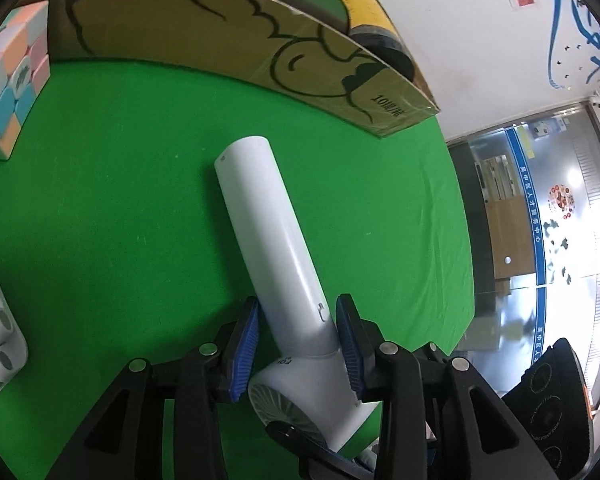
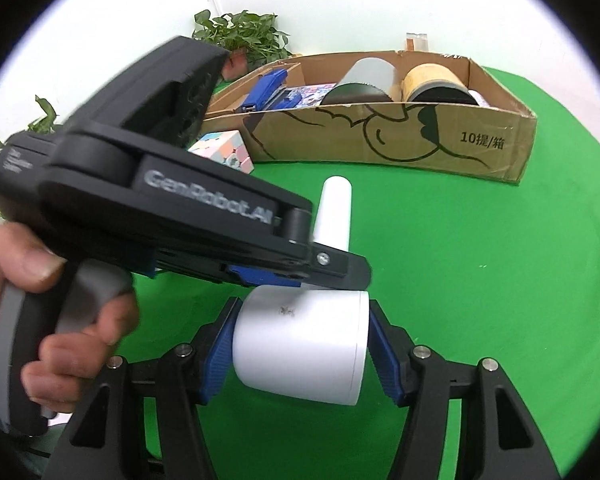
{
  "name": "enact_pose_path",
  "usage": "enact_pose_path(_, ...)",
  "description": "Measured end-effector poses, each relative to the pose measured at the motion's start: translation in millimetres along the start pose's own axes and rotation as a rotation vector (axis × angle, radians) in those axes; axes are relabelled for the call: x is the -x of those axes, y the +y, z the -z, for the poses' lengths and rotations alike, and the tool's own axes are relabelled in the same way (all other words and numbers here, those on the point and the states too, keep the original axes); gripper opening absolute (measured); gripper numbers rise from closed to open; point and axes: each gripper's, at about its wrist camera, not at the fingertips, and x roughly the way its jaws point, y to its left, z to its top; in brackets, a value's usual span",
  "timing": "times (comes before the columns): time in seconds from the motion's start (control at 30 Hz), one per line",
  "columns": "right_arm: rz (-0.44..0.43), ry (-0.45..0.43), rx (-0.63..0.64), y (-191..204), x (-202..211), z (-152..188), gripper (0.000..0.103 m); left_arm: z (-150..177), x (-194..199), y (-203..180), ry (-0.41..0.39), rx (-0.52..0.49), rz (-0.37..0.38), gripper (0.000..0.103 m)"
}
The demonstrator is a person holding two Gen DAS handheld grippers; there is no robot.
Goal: Organize rigid objects
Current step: 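Lift the white fan and lower it into the box beside the stapler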
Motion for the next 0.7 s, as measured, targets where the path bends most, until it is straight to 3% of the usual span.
enact_pose_path(0.17,-0.004,0.002,-0.011,-1.9,-3.9,-5.9,0.06,2.4,5.1,-3.4,-0.018,-0.021,-0.013,0.034)
enact_pose_path(0.33,0.001,-0.039,0.023,4.9,1.3,-12.2,0.06,7.2,31.0,-16.2,-0.084,-0.075,-0.036,0.033)
enact_pose_path(0.7,-0.005,-0.191,0.129,26.7,9.7,-84.7,0.06,-27.5,125.4,-41.1,-0.273,-0.172,-0.074,0.032)
